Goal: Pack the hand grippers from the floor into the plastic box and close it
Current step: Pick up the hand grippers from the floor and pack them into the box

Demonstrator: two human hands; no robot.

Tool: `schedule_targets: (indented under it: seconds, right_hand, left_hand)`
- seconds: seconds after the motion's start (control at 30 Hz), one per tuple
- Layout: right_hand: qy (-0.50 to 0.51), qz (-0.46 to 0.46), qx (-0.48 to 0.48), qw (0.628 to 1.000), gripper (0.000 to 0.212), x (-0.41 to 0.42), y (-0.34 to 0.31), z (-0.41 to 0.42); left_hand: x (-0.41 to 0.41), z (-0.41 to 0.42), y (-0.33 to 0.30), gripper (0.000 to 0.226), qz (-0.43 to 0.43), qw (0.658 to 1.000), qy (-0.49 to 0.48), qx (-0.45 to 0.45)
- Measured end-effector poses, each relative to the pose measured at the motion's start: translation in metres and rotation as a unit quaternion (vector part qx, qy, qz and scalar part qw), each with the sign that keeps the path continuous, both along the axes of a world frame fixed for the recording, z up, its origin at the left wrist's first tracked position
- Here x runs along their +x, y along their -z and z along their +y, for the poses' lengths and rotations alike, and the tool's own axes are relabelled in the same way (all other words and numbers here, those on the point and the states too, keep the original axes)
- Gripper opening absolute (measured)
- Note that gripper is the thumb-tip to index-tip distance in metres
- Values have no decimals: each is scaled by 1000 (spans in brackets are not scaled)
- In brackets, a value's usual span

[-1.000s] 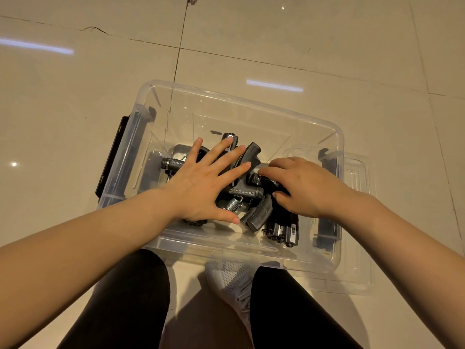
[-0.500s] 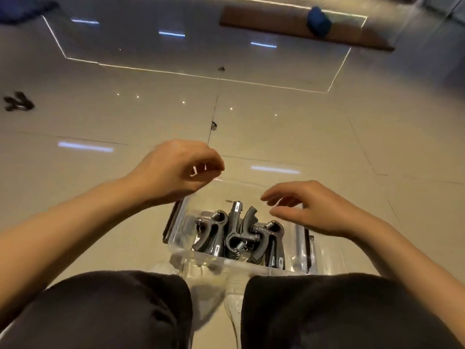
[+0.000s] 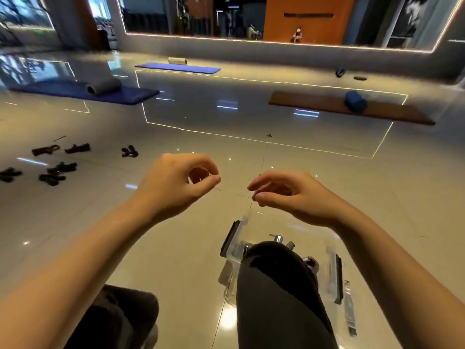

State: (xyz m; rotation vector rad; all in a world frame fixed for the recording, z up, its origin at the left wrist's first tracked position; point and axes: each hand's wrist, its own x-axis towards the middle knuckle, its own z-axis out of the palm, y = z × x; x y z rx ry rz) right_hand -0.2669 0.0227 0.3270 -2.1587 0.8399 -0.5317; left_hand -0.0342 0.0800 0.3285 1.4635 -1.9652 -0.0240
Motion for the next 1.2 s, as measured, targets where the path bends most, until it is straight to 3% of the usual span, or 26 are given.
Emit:
schedule_targets:
  seconds: [0.13,0.23,0.3,0.43,0.63,0.77,1.0,1.1,1.2]
  right_hand:
    - [-64,23,14,998,20,81,-5,-8]
    - [-119,56,15,991,20,166,4,-18]
    - [-138,83,-19,987,19,227,12,-19]
    - [-165,115,-76,977,23,319,19,-6]
    - [-181,139,-122,966,31,375,-1,-24]
    - [-176,116,-121,970,35,402,-4,-50]
    - [-115,82,-86,986,45,471,37,-123]
    - [-97,111,-135,980,51,495,50,-158]
    - [-87,121,-130,980,50,520,53,-197]
  left_hand:
    - [83,28,22,0,31,994,-101,4]
    - [157,54,44,4,52,974,-220,20]
    - [199,72,45,12,28,955,-294,-32]
    - [257,80,20,5,195,891,-388,-130]
    - [291,39,16,14,118,917,-380,-23]
    - [319,24,32,19,34,905,-423,35]
    - [395,-24,60,22,1,872,-466,149]
    - [414,-71,57,32,-26,875,-432,216]
    - [436,-109,45,35,-2,884,-408,226]
